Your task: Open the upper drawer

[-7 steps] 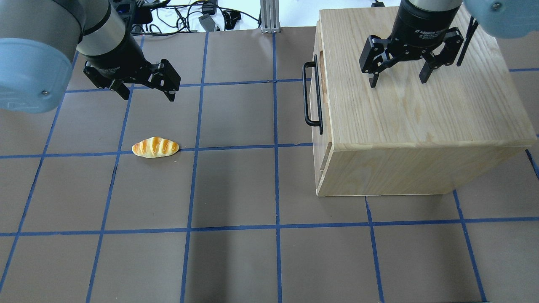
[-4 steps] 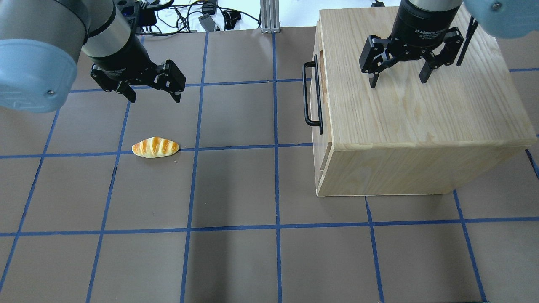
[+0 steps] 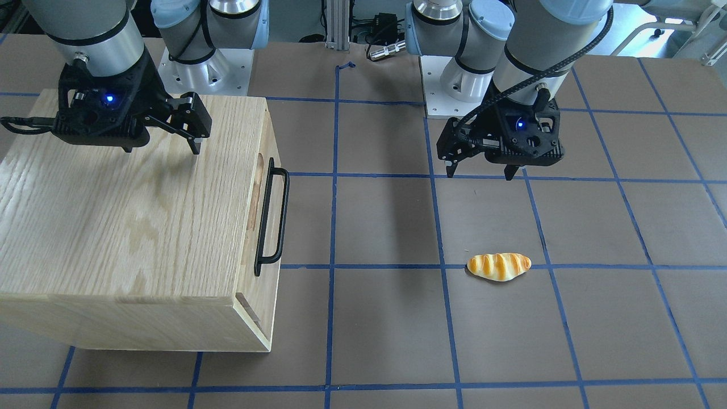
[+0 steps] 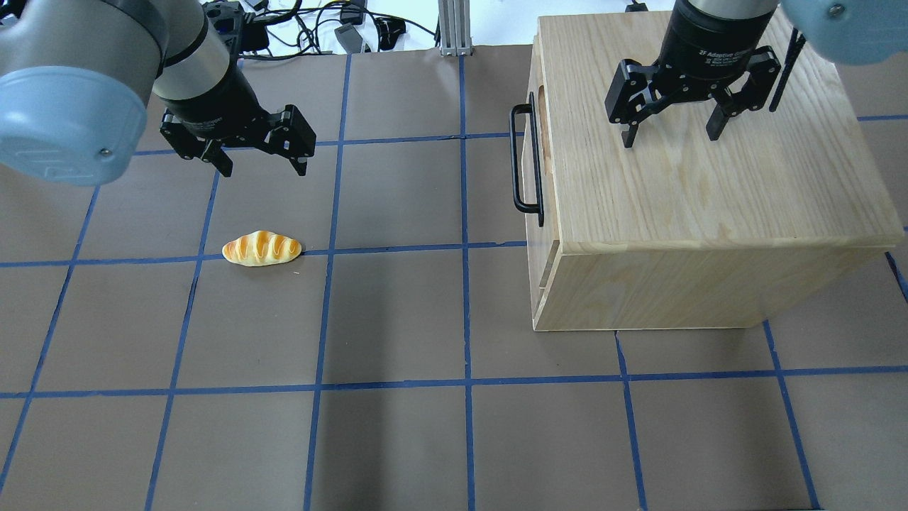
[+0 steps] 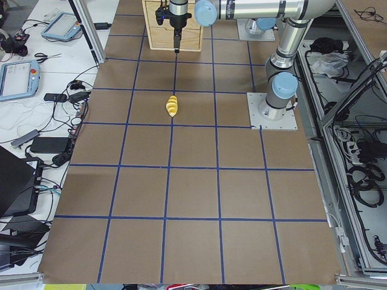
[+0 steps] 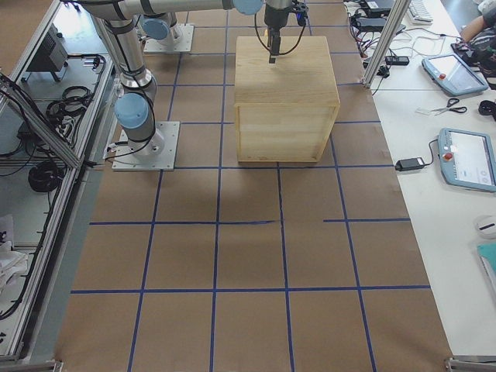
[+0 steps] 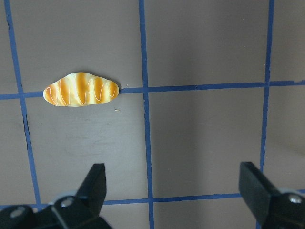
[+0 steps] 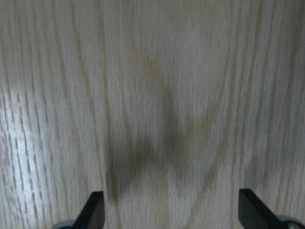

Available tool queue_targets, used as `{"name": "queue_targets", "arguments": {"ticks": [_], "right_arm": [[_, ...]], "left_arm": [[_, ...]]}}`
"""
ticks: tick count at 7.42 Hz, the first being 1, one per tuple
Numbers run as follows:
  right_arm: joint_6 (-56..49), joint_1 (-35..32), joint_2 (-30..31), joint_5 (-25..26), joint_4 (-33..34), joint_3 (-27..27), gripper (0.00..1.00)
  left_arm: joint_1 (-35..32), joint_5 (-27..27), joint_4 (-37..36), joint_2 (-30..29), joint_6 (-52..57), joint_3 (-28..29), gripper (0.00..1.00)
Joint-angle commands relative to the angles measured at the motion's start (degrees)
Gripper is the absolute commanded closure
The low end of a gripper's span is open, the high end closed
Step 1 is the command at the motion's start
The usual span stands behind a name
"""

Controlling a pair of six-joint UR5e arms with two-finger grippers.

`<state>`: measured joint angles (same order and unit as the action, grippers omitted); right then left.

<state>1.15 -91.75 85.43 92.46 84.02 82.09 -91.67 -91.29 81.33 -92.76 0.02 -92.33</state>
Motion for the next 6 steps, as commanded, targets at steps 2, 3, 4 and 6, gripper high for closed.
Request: {"name": "queue_targets", "arguments": {"ticks": [2,3,4,6], "right_arm": [[0.0,0.08,0.0,0.0,0.0,0.0,0.0],[-0.09,0.08,0.0,0.0,0.0,0.0,0.0],[0.0,0.08,0.0,0.0,0.0,0.0,0.0],[-0.09,-0.01,0.0,0.0,0.0,0.0,0.0]], "left_arm": [[-0.52,-1.35,-0.47,-0.32,0.06,1.09,0.0],[-0.61,-0.65,-0.47,-0.66,0.06,1.53,0.0],[-0.87,1.62,-1.08,-1.71,-0.81,2.41,0.0],[-3.15,8.84,-1.69,-5.57,-6.4,5.31,0.0]]}}
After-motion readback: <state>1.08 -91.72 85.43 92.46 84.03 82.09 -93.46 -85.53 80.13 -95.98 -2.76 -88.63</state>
